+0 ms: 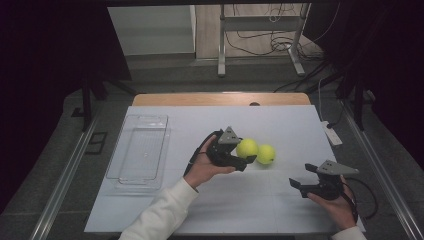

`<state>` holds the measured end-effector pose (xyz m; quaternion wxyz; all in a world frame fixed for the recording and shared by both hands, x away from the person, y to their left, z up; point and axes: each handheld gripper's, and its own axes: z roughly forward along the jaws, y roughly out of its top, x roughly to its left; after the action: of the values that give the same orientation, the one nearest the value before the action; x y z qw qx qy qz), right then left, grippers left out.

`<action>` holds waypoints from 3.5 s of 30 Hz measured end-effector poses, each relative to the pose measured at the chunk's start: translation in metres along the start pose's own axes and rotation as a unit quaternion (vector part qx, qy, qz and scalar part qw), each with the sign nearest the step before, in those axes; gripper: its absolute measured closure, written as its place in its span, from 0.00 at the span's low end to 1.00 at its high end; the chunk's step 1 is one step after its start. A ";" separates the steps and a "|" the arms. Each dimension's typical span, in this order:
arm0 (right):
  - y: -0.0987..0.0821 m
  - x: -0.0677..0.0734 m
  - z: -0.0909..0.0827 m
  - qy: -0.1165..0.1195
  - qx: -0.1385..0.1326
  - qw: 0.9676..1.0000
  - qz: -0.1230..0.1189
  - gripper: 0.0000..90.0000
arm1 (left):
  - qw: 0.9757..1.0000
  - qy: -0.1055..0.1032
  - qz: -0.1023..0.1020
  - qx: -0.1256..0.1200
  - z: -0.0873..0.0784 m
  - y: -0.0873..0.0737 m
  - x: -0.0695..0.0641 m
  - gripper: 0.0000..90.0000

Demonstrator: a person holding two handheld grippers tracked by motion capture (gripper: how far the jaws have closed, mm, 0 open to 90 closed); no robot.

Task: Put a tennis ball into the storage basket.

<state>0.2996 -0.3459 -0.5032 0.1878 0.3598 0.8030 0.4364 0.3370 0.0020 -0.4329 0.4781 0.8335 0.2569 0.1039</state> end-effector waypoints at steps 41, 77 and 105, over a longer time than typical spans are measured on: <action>0.000 0.001 0.000 -0.001 0.001 1.000 -0.002 0.16 | 0.996 0.063 -0.045 -0.034 -0.041 0.002 0.041 0.30; 0.000 0.000 0.000 -0.002 0.000 1.000 -0.002 0.16 | 0.990 0.100 -0.077 -0.061 -0.076 0.000 0.067 0.30; 0.000 0.000 0.000 -0.003 0.002 1.000 -0.003 0.16 | 0.981 0.143 -0.106 -0.080 -0.105 -0.007 0.090 0.30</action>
<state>0.2995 -0.3458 -0.5033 0.1910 0.3593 0.8043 0.4330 0.3670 0.1303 -0.3908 0.5097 0.7371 0.4003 0.1913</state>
